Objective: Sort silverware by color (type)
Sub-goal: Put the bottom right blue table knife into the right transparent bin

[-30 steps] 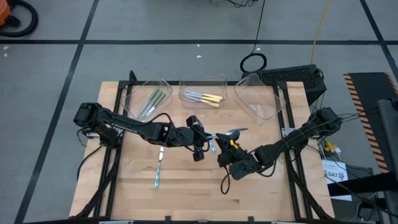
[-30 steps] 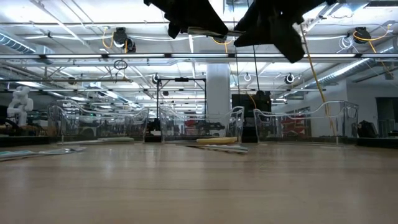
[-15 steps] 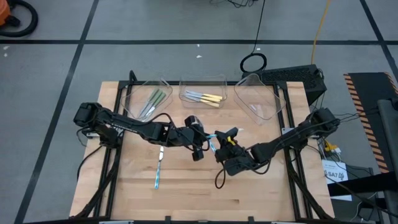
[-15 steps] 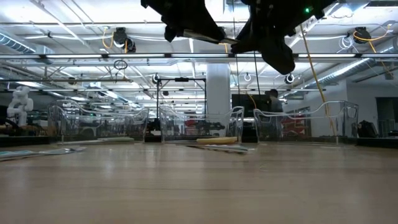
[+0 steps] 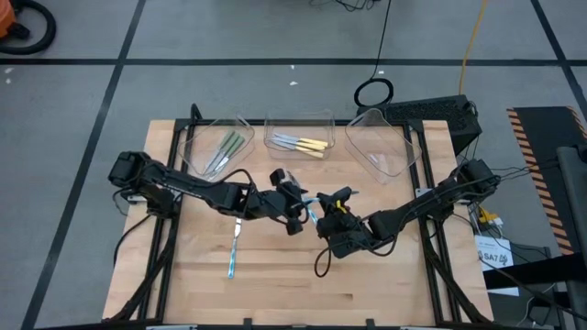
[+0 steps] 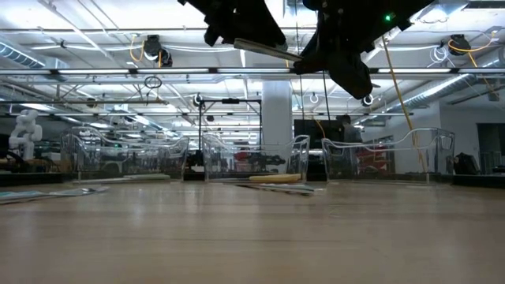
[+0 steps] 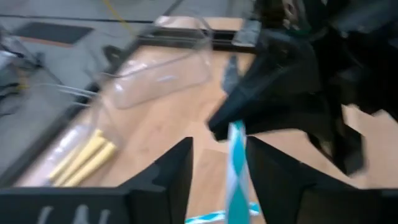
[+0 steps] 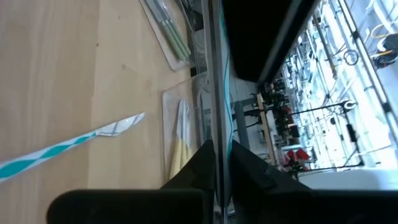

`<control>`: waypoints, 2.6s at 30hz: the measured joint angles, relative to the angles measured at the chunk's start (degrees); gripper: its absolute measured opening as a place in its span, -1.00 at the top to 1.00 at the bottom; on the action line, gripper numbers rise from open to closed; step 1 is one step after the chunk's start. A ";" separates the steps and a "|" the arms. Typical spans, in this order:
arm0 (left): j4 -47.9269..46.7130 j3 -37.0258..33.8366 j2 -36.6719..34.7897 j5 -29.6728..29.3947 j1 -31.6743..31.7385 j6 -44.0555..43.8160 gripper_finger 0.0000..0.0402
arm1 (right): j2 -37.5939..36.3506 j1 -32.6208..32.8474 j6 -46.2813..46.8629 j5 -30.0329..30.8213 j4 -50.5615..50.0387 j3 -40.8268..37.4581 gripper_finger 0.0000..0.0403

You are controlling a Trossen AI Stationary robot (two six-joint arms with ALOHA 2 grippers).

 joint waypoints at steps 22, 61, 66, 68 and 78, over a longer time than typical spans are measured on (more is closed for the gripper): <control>-1.99 0.03 -1.90 -8.55 -4.77 5.76 0.06 | -1.83 0.07 12.21 0.55 -11.52 0.00 0.91; 11.25 -18.51 -7.48 -2.40 -1.75 -1.88 0.06 | -27.28 -40.98 24.61 -28.36 -32.60 -0.02 0.89; 11.08 -18.51 -7.45 -2.38 -1.74 -3.22 0.06 | -27.28 -46.35 26.23 -30.02 -35.21 -0.02 0.89; 11.14 -18.51 -7.48 -2.38 -1.89 -3.43 0.06 | -27.13 -48.11 27.35 -30.00 -36.90 -0.02 0.89; 11.12 -18.51 -7.45 -2.36 -2.81 -3.42 0.06 | -24.69 -53.69 29.72 -34.36 -40.45 -0.02 0.89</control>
